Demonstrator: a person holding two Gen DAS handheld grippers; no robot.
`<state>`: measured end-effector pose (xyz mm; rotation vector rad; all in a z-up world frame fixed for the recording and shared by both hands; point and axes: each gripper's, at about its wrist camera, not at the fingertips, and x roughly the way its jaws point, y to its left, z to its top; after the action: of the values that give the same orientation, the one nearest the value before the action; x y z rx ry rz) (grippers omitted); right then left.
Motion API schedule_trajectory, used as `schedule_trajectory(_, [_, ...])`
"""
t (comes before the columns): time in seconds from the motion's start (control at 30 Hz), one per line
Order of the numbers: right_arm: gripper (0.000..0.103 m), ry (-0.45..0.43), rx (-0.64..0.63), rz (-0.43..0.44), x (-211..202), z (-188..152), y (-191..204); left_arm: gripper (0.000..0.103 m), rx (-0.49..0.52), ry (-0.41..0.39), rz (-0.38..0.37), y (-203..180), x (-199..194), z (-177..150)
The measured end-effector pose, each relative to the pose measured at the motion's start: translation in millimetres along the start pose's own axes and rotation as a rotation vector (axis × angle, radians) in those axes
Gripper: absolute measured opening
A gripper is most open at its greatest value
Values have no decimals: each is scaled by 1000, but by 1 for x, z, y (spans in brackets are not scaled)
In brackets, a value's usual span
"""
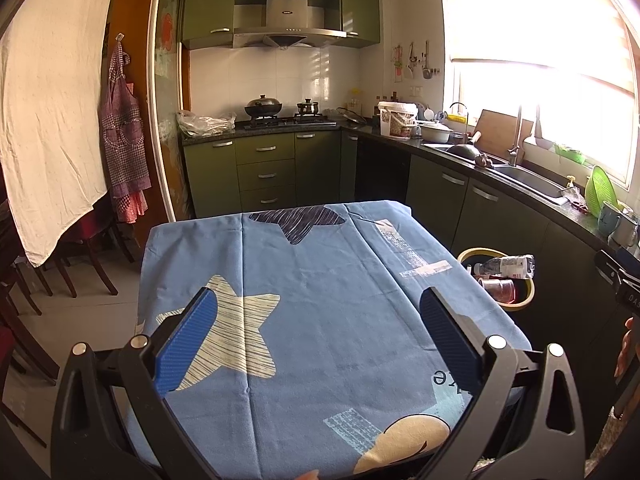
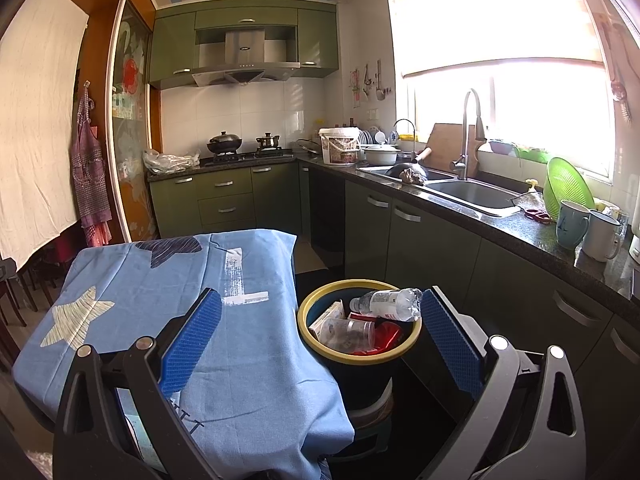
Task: Collect trash
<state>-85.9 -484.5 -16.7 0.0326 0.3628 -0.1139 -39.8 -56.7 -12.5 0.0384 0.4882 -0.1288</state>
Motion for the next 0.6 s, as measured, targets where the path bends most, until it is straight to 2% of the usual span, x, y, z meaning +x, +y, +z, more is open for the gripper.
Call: schedule_trajectory(0.6, [98, 2, 0, -1, 0, 0, 1, 96, 5, 8, 0, 1, 1, -2])
